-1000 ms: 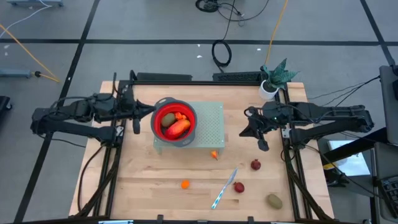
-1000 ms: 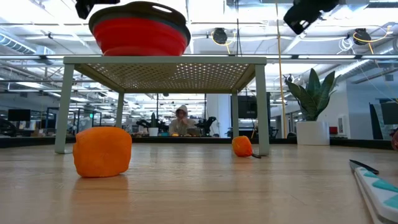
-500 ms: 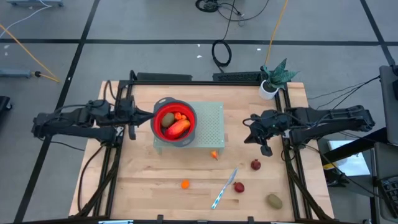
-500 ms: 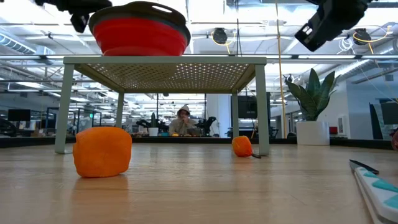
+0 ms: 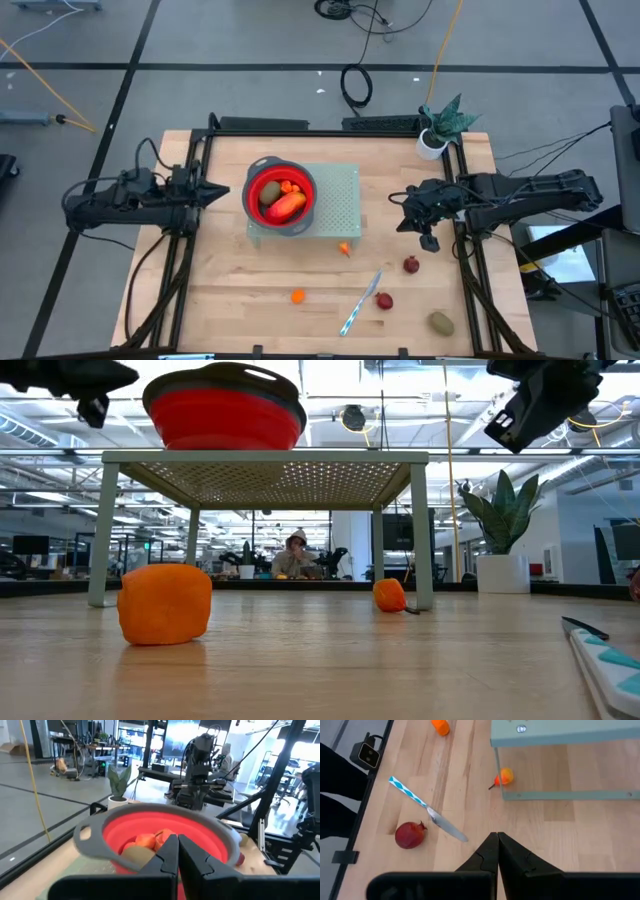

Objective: Pick & Place Fruit
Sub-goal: Put the pomegranate into the red strainer bowl on the shelf

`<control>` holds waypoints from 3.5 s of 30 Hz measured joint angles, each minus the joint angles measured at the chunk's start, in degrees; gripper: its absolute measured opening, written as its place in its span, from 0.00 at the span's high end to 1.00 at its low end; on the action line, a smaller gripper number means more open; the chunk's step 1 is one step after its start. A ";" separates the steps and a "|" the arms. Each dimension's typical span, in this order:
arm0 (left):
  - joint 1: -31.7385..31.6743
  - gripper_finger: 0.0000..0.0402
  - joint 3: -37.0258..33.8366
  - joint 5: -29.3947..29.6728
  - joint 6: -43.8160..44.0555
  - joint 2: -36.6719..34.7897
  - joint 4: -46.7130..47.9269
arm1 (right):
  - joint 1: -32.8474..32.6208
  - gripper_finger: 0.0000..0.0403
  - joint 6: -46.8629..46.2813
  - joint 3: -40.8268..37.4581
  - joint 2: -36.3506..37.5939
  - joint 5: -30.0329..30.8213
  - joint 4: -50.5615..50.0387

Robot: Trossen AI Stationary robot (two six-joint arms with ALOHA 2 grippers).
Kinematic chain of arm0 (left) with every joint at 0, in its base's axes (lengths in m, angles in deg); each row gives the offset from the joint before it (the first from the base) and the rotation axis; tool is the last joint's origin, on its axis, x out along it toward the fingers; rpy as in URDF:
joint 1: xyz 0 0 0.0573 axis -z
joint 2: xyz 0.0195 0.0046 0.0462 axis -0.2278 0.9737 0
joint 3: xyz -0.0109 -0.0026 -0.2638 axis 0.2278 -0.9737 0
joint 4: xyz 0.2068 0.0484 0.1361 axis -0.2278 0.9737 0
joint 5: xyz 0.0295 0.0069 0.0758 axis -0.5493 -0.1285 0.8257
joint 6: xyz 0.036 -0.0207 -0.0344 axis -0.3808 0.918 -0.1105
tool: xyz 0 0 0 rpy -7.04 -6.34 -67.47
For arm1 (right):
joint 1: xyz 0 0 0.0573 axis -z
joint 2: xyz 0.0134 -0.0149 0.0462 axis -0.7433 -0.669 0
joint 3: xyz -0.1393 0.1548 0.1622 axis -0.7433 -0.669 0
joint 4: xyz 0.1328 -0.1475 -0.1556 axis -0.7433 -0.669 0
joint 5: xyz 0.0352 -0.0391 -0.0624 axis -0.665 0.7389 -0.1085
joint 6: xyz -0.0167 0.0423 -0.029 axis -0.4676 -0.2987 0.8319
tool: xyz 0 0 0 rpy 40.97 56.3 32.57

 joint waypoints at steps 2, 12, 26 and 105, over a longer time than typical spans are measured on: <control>0.00 0.99 -0.73 0.00 -0.39 -2.58 1.92 | 0.00 1.00 -1.11 0.00 0.00 -0.02 -0.25; 0.00 0.99 -2.56 -3.48 -0.19 -6.45 6.87 | 0.00 0.95 -7.14 0.00 0.00 -0.04 -2.52; 0.02 1.00 -12.46 -10.93 6.27 -6.52 -5.05 | 0.00 0.71 -12.33 0.00 0.00 -4.79 -5.00; 0.00 0.99 -13.65 -10.84 8.26 -6.52 4.15 | -16.90 0.38 46.59 -3.81 -23.08 -5.93 -2.70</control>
